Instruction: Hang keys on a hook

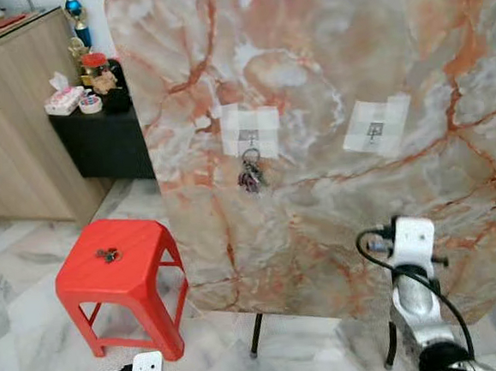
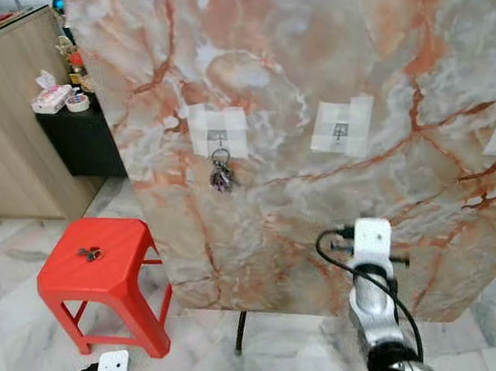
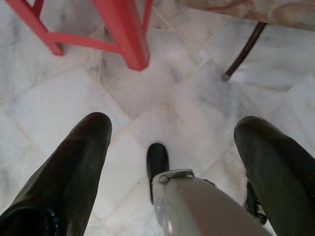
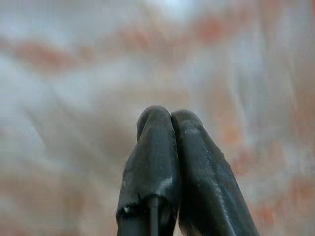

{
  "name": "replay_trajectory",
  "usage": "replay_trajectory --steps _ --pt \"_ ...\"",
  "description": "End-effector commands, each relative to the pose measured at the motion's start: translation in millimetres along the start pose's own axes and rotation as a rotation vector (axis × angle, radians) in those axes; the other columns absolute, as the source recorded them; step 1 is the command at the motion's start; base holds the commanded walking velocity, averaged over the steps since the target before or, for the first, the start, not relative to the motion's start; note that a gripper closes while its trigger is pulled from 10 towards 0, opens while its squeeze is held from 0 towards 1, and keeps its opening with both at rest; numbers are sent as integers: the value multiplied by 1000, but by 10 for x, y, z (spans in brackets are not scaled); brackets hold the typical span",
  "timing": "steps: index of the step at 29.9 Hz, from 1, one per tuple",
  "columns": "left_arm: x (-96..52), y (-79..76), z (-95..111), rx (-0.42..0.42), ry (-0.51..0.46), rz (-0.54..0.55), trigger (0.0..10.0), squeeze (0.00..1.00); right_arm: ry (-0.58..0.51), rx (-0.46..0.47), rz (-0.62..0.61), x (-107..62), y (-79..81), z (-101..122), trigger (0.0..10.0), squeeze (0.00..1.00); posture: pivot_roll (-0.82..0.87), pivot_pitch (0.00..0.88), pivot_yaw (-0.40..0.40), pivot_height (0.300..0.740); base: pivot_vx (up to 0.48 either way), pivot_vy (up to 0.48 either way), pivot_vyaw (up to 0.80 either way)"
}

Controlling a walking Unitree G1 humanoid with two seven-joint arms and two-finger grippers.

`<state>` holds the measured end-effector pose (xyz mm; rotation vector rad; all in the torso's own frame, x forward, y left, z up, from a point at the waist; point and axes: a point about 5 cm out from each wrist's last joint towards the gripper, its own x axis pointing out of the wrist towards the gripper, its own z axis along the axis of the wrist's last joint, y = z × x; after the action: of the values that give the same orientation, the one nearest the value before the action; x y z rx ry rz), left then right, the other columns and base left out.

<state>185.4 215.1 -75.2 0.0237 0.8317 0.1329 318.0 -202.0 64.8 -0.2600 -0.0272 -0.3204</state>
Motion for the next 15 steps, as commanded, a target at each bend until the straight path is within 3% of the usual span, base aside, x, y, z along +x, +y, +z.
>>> replay_trajectory --steps 1,2,5,9,15 --pt "-7 26 -14 -3 0 6 10000 0 -70 -42 -18 53 -13 116 10000 0 -23 0 -54 740 0 0 0" --pt "-7 28 -16 -5 1 6 10000 0 -134 -121 -37 97 -16 216 10000 0 -23 0 -54 740 0 0 0" --pt "-8 30 -17 -8 1 7 10000 0 -263 -236 -104 127 -37 377 10000 0 -23 0 -53 740 0 0 0" --pt "-8 32 -17 -5 0 7 10000 0 -341 -343 -143 123 2 452 10000 0 -24 0 -53 740 0 0 0" --pt "-6 32 -10 -6 -2 7 10000 0 -360 -385 -171 158 35 498 10000 0 -19 0 -53 740 0 0 0"
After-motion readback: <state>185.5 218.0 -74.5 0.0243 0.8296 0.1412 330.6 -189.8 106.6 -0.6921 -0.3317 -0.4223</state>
